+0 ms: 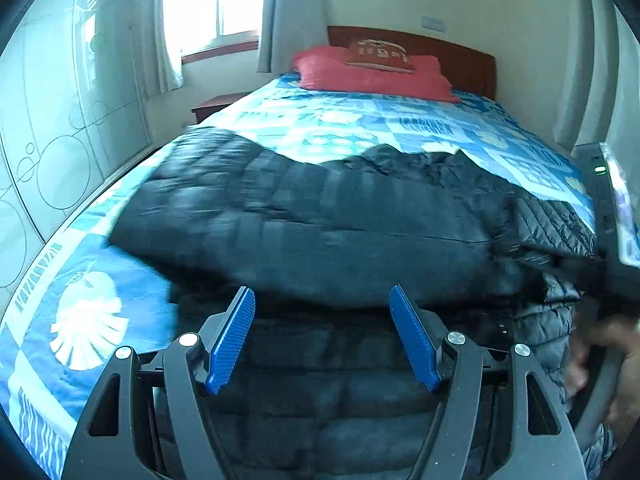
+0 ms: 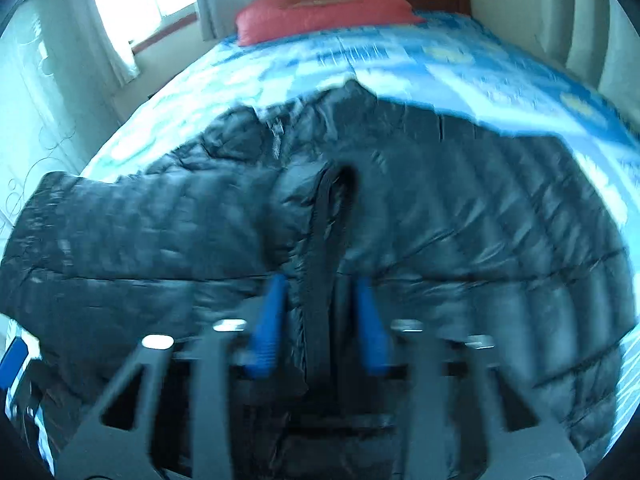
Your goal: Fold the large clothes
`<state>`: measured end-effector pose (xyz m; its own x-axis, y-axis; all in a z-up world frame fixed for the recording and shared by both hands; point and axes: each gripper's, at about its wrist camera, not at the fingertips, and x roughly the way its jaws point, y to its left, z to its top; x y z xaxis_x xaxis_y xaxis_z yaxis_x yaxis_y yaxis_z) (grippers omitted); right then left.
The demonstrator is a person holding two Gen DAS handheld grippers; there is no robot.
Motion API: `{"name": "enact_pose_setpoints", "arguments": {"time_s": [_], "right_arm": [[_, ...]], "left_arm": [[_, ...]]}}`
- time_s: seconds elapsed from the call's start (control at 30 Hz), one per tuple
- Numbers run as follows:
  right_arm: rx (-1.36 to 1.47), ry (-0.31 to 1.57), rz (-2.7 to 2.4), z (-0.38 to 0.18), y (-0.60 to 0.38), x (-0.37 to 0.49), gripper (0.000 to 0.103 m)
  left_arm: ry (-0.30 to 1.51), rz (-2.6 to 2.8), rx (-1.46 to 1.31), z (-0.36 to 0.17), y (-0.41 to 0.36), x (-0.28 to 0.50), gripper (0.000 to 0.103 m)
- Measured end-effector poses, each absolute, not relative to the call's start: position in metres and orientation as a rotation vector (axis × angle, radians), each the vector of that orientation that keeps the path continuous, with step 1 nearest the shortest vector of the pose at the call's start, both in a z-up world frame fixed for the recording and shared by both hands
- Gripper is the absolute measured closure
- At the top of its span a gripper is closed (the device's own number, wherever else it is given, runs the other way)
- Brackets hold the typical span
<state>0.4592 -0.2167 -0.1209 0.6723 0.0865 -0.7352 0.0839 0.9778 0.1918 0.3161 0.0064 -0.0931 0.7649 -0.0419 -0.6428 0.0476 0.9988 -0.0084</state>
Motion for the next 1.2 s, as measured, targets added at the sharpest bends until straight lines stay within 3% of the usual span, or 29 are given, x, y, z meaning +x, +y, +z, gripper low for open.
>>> {"name": "enact_pose_setpoints", "arguments": {"time_s": [0.17, 0.8, 0.87, 0.9, 0.93, 0.97, 1.2], "right_arm": [[0.291, 0.774, -0.008, -0.095, -0.273, 0.44, 0.085], [0.315, 0.814, -0.112, -0.139, -0.332, 0.431, 0.084], [0.341, 0.801, -0.076, -0.136, -0.333, 0.426, 0.08], [0.347, 0.801, -0.06, -0.133, -0.333, 0.423, 0.071], [0.357, 0.8, -0.037, -0.131, -0.333, 0.422, 0.056], [0.36, 0.785, -0.013, -0.125, -0.331, 0.418, 0.05], [0.292, 0.739, -0.042, -0.098, -0.326, 0.423, 0.038]], "left_arm": [[0.658, -0.03, -0.016, -0.081, 0.036, 0.311, 0.034], [0.683, 0.073, -0.008, -0.093, 0.058, 0.353, 0.034], [0.686, 0.075, -0.005, -0.095, 0.06, 0.357, 0.034], [0.687, 0.076, -0.001, -0.096, 0.06, 0.359, 0.034], [0.69, 0.075, 0.005, -0.097, 0.06, 0.361, 0.034], [0.695, 0.074, 0.01, -0.099, 0.061, 0.362, 0.034], [0.714, 0.108, 0.01, -0.11, 0.066, 0.37, 0.034]]}}
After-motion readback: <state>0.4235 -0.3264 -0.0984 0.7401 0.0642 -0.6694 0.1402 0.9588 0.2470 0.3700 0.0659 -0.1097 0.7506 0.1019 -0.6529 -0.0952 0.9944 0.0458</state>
